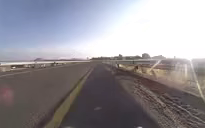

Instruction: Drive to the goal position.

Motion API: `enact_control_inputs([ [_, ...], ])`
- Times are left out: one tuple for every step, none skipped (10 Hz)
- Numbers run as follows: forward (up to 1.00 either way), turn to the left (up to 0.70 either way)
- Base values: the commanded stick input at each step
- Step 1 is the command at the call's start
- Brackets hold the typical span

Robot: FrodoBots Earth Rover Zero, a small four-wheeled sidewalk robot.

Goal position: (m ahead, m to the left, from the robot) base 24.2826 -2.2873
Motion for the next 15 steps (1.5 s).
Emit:
enact_control_inputs([
  [0.50, 0.00],
  [0.50, 0.00],
  [0.50, 0.17],
  [0.50, 0.28],
  [0.50, 0.00],
  [0.50, 0.00],
  [0.50, 0.00],
  [0.50, 0.00],
  [0.50, 0.00],
  [0.50, 0.00],
  [0.50, 0.00],
  [0.50, 0.00],
  [0.50, 0.00],
  [0.50, 0.00],
  [0.50, 0.00],
])
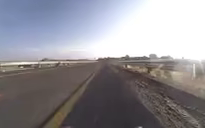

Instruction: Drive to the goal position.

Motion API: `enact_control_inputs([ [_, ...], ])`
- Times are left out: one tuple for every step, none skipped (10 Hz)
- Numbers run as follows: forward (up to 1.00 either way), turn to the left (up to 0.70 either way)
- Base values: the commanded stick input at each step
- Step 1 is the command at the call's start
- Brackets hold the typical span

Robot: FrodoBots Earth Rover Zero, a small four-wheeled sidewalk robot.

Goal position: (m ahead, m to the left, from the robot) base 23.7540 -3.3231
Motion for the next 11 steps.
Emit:
enact_control_inputs([
  [0.50, 0.00],
  [0.50, 0.00],
  [0.50, 0.00],
  [0.50, 0.00],
  [0.50, 0.00],
  [0.50, 0.00],
  [0.50, 0.00],
  [0.50, 0.00],
  [0.50, 0.00],
  [0.50, 0.00],
  [0.50, 0.00],
])
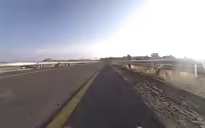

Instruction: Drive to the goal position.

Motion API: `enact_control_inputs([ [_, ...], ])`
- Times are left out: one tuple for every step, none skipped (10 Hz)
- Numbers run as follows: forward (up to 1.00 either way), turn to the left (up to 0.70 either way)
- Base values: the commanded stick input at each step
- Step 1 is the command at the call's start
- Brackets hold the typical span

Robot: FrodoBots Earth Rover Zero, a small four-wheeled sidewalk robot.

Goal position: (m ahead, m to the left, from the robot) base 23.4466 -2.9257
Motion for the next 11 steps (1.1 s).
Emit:
enact_control_inputs([
  [0.50, 0.00],
  [0.50, 0.00],
  [0.50, 0.00],
  [0.50, 0.00],
  [0.50, 0.00],
  [0.50, 0.00],
  [0.50, 0.00],
  [0.50, 0.00],
  [0.50, 0.00],
  [0.50, 0.00],
  [0.50, 0.00],
])
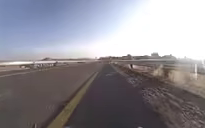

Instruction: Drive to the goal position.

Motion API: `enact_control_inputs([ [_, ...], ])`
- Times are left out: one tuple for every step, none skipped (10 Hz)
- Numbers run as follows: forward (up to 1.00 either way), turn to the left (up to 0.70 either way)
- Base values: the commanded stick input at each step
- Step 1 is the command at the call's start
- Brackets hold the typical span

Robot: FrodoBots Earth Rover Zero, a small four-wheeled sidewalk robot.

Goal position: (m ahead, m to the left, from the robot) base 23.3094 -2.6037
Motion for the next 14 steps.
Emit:
enact_control_inputs([
  [0.50, 0.00],
  [0.50, 0.00],
  [0.50, 0.00],
  [0.50, 0.00],
  [0.50, 0.00],
  [0.50, 0.00],
  [0.50, 0.00],
  [0.50, 0.00],
  [0.50, 0.00],
  [0.50, 0.00],
  [0.50, 0.00],
  [0.50, 0.00],
  [0.50, 0.00],
  [0.50, 0.00],
])
